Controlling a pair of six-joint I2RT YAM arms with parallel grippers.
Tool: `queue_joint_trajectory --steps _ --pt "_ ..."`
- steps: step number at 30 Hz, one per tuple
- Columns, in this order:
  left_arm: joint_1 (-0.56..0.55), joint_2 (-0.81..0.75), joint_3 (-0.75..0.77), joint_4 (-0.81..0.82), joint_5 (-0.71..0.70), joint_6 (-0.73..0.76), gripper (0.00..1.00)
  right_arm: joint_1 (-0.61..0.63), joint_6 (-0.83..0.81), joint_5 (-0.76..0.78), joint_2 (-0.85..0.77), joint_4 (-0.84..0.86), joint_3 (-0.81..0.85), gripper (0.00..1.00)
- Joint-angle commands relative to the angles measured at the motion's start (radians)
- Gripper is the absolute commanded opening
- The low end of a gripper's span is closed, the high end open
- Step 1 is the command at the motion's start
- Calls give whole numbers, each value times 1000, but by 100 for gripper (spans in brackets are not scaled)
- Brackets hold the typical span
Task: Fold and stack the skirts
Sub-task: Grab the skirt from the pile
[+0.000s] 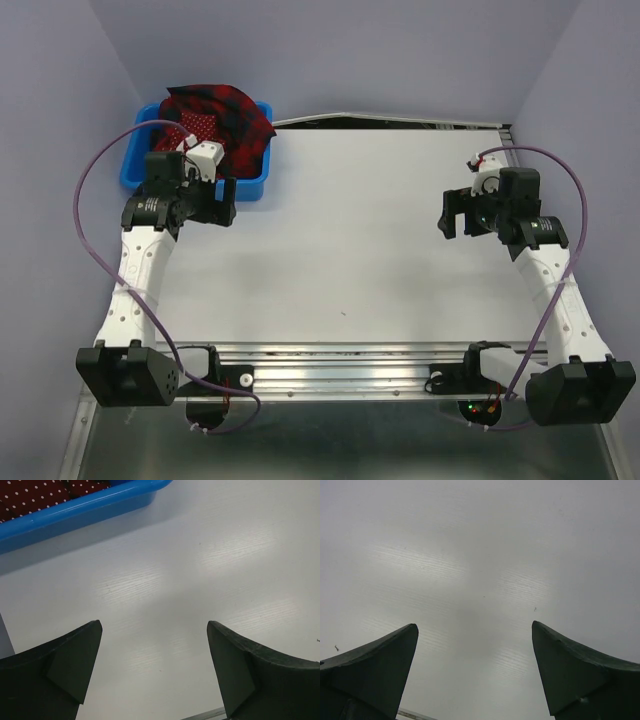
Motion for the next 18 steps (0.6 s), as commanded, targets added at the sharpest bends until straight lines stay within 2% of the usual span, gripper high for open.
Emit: queue_joint_trajectory --steps 1,6,9,18 --pt "2 18 47 72 -31 -13 99 1 5 -9 -10 21 -14 100" --pt "2 93 137 167 -78 -68 99 1 2 5 7 19 -7 100" --pt "2 154 209 244 -56 -94 99 1 -1 15 21 18 -3 100" --pt "-32 482 482 391 -51 -287 99 1 -6 43 72 4 2 100"
